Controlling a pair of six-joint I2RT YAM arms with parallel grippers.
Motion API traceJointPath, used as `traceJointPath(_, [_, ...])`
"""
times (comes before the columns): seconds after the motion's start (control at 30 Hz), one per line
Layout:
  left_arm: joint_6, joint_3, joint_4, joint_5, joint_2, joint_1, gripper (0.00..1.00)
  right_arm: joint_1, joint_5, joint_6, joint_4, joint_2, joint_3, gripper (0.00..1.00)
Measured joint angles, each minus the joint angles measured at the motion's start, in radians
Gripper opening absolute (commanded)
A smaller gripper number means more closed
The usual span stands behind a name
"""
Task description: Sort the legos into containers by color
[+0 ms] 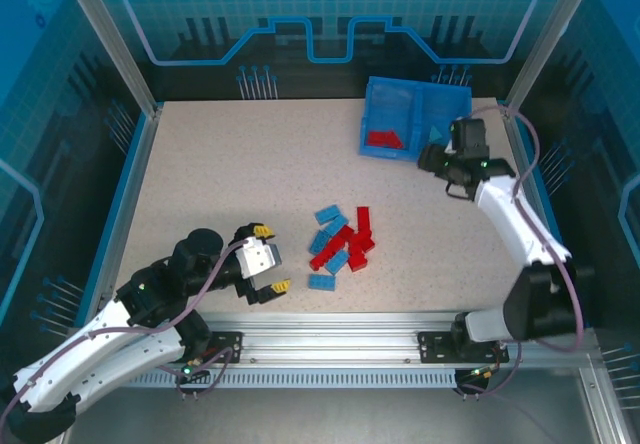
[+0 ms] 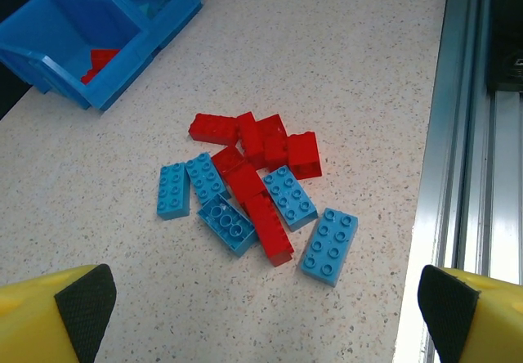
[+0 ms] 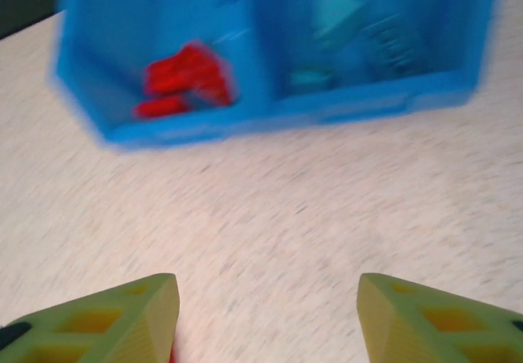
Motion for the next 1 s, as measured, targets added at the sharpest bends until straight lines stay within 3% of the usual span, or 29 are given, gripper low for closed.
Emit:
traceJointPath(0.17, [0.000,0.000,0.000,0.000,0.000,0.002,0.99,0.246,-0.029,0.002,0.016,-0.060,-0.116,0.64])
traceJointPath(0.3, [0.000,0.000,0.000,0.000,0.007,0.003,0.99,0.340,-0.034,0.003,0.015,0.013,-0.131,0.65])
traceJointPath(0.7, [0.000,0.000,-0.002,0.000,0.020,0.003,0.99,0.407,0.098,0.013,-0.014,0.457,0.077,0.62])
traceJointPath(0.87, [0.000,0.000,-0.002,0.000,0.020,0.003,0.99,0.407,0.124,0.029,-0.018,0.531,0.083,0.55])
traceJointPath(1.0, [0.001,0.000,-0.002,0.000,0.021,0.003,0.99,0.410,0.126,0.042,-0.012,0.557,0.087,0.42])
